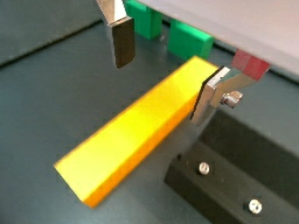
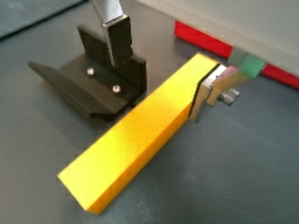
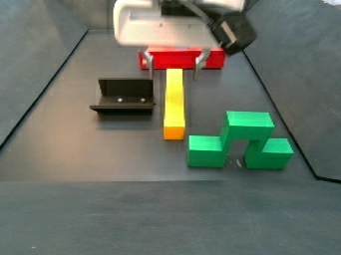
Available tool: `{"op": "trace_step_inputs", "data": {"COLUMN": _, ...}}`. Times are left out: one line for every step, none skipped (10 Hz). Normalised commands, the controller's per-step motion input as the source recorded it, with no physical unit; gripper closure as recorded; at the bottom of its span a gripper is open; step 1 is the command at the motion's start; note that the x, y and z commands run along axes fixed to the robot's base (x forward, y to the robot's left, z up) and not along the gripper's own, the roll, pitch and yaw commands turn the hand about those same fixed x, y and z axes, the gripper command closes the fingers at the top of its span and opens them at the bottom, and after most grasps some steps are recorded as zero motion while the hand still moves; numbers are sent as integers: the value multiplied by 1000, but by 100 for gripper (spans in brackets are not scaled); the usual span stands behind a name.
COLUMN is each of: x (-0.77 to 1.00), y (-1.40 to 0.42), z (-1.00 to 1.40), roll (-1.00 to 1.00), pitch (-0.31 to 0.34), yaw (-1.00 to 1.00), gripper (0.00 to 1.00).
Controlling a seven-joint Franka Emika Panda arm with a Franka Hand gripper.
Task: Pick up the yellow object. Move up. Move to above the board. Insert the yellow object.
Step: Pick up the yellow object.
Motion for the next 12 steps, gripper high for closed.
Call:
{"op": "trace_step_inputs", "data": {"x": -23, "y": 114, "z": -357, "roll": -66, "pitch": 0, "yaw": -117, "gripper": 0}}
{"op": "trace_step_inputs", "data": {"x": -123, "y": 111, "z": -297, "roll": -59, "pitch": 0, "yaw": -86, "gripper": 0}}
{"op": "trace_step_inputs", "data": {"x": -34, "y": 0, "z": -291, "roll": -49, "pitch": 0, "yaw": -57, "gripper": 0}}
{"op": "trace_step_inputs", "data": {"x": 0, "y": 0, "z": -283, "roll": -69, "pitch": 0, "yaw": -29, "gripper": 0}}
{"op": "trace_step_inputs", "data": {"x": 0, "y": -20, "z": -229, "roll": -60, "pitch": 0, "yaw": 0, "gripper": 0}}
{"op": "trace_step_inputs", "data": {"x": 0, "y": 0, "z": -226, "roll": -53, "pitch": 0, "yaw": 0, "gripper": 0}}
{"op": "trace_step_inputs", "data": {"x": 0, "y": 0, "z": -226, "roll": -29, "pitch": 0, "yaw": -17, "gripper": 0}}
{"op": "trace_step_inputs", "data": {"x": 0, "y": 0, "z": -231, "roll": -14, "pitch": 0, "yaw": -23, "gripper": 0}}
{"op": "trace_step_inputs", "data": {"x": 0, "y": 0, "z": -234, "roll": -20, "pitch": 0, "yaw": -23, "gripper": 0}}
{"op": "trace_step_inputs", "data": {"x": 0, "y": 0, "z": -177, "roll": -19, "pitch": 0, "yaw": -20, "gripper": 0}}
{"op": "trace_step_inputs", "data": {"x": 0, "y": 0, "z": -186, "roll": -19, "pitch": 0, "yaw": -17, "gripper": 0}}
{"op": "trace_step_inputs", "data": {"x": 0, "y": 0, "z": -180, "roll": -11, "pitch": 0, "yaw": -20, "gripper": 0}}
